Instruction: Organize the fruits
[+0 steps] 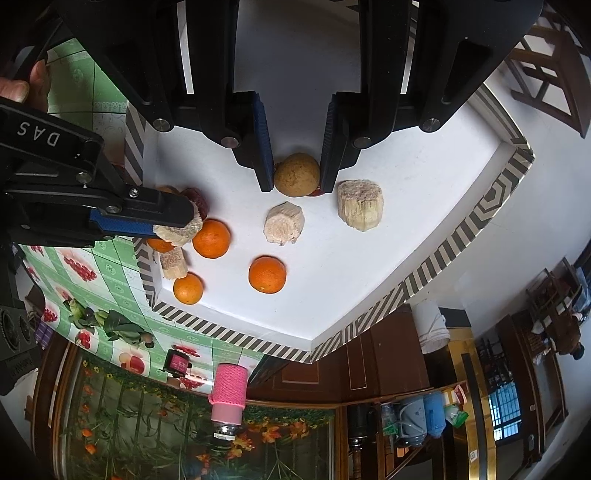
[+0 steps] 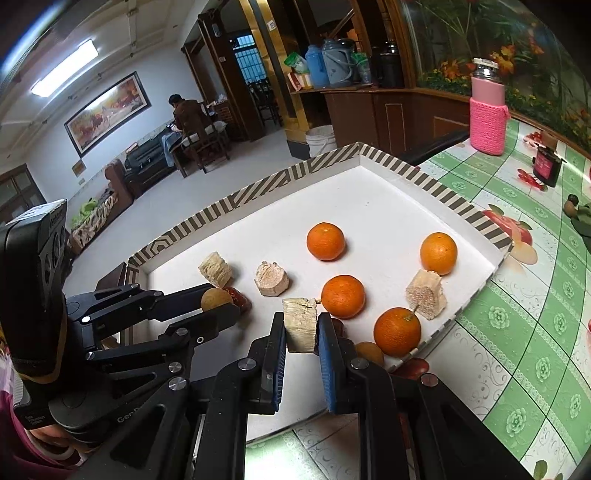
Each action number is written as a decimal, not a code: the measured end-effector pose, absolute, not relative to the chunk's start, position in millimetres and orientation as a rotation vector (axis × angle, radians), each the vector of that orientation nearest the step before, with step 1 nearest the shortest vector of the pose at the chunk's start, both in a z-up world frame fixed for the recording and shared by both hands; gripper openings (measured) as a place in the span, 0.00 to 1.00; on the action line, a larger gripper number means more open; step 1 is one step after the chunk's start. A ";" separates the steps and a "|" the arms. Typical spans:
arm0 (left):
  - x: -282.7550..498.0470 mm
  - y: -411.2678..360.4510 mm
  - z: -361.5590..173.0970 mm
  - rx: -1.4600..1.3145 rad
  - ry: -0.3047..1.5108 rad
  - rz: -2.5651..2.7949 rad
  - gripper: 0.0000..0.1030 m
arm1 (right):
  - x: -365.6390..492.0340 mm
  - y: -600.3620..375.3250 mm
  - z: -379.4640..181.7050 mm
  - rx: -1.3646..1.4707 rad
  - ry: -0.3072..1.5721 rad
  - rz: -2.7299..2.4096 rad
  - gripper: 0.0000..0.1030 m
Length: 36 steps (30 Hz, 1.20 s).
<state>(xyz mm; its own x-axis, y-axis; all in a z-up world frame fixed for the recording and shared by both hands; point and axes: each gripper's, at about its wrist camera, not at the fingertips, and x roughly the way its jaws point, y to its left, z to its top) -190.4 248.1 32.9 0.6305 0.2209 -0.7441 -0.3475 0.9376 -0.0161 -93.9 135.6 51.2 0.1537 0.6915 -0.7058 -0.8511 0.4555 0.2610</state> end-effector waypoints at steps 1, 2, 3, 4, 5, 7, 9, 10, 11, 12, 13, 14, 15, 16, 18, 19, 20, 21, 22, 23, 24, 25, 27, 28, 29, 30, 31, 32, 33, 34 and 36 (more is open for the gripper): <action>-190.4 248.3 32.9 -0.164 0.828 0.326 0.24 | -94.1 136.8 50.7 -0.219 0.877 1.120 0.16; -190.4 248.3 33.0 -0.164 0.828 0.327 0.24 | -94.7 137.9 50.0 -0.222 0.879 1.120 0.15; -190.4 248.4 32.9 -0.165 0.828 0.327 0.24 | -94.5 139.5 49.0 -0.226 0.881 1.118 0.15; -190.3 248.4 32.9 -0.165 0.828 0.328 0.24 | -94.1 140.6 47.9 -0.230 0.882 1.116 0.15; -190.4 248.7 32.5 -0.164 0.827 0.330 0.24 | -93.6 141.7 46.7 -0.236 0.882 1.112 0.15; -189.9 249.2 31.2 -0.159 0.828 0.336 0.24 | -92.3 143.0 43.7 -0.248 0.887 1.103 0.16; -189.3 250.0 29.4 -0.167 0.834 0.333 0.24 | -91.4 142.4 41.9 -0.240 0.889 1.109 0.16; -189.0 250.1 28.6 -0.170 0.836 0.333 0.24 | -90.3 141.5 42.0 -0.226 0.894 1.112 0.16; -188.5 250.1 27.7 -0.168 0.838 0.336 0.24 | -89.7 140.7 42.1 -0.216 0.900 1.113 0.16; -188.3 250.1 27.3 -0.165 0.839 0.340 0.24 | -88.9 140.2 42.2 -0.210 0.906 1.112 0.16; -188.0 249.9 27.0 -0.165 0.839 0.344 0.24 | -88.6 139.5 42.5 -0.210 0.907 1.111 0.17; -188.4 249.6 27.3 -0.165 0.838 0.346 0.24 | -88.6 138.4 42.9 -0.213 0.907 1.108 0.17; -188.3 249.4 27.6 -0.165 0.837 0.348 0.24 | -88.7 137.5 43.4 -0.216 0.907 1.103 0.18; -188.3 249.5 27.6 -0.163 0.836 0.353 0.24 | -88.6 135.8 44.1 -0.212 0.907 1.102 0.18; -188.1 249.7 27.2 -0.161 0.839 0.363 0.28 | -88.5 132.5 45.1 -0.196 0.907 1.107 0.18; -188.3 250.3 27.1 -0.166 0.839 0.365 0.30 | -88.1 130.7 45.6 -0.185 0.909 1.110 0.19; -188.6 250.8 27.3 -0.172 0.837 0.364 0.33 | -87.8 129.7 45.6 -0.178 0.912 1.113 0.19; -189.2 250.7 27.9 -0.176 0.835 0.365 0.36 | -87.6 129.0 45.5 -0.175 0.915 1.114 0.19; -189.7 250.6 28.5 -0.175 0.832 0.368 0.37 | -87.8 127.9 45.4 -0.177 0.915 1.111 0.19; -190.3 250.0 29.3 -0.171 0.828 0.373 0.39 | -88.4 126.3 45.7 -0.178 0.912 1.106 0.19; -191.1 249.4 30.4 -0.165 0.824 0.379 0.44 | -89.2 125.5 46.3 -0.177 0.910 1.105 0.19; -191.9 248.8 31.6 -0.160 0.818 0.385 0.47 | -89.6 123.6 47.5 -0.171 0.908 1.105 0.19; -192.9 247.3 34.4 -0.158 0.803 0.393 0.54 | -89.9 118.5 51.0 -0.158 0.896 1.100 0.19; -193.4 246.3 37.1 -0.159 0.790 0.396 0.54 | -90.5 115.1 53.9 -0.152 0.885 1.095 0.19; -193.5 245.4 39.4 -0.156 0.780 0.399 0.54 | -91.6 111.0 57.9 -0.147 0.869 1.088 0.19; -193.6 243.5 42.4 -0.150 0.768 0.403 0.54 | -92.6 108.1 61.1 -0.144 0.854 1.081 0.19; -193.6 241.3 46.0 -0.142 0.753 0.407 0.54 | -93.6 105.4 64.2 -0.143 0.839 1.070 0.19; -193.1 239.1 48.7 -0.135 0.741 0.409 0.54 | -95.4 101.5 68.7 -0.146 0.815 1.051 0.19; -192.2 235.7 52.4 -0.128 0.725 0.410 0.54 | -96.6 99.1 71.5 -0.149 0.800 1.038 0.19; -191.5 233.7 54.9 -0.125 0.716 0.409 0.54 | -98.5 96.3 74.9 -0.154 0.781 1.022 0.19; -190.4 228.9 59.7 -0.118 0.695 0.407 0.54 | -101.4 90.5 79.9 -0.157 0.751 0.997 0.19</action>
<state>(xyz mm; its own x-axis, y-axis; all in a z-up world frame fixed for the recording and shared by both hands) -190.4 228.9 59.7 0.6929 0.3252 -0.6436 -0.4025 0.9150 0.0289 -101.4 90.5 79.9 0.3182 0.7025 -0.6366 -0.8057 0.5543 0.2090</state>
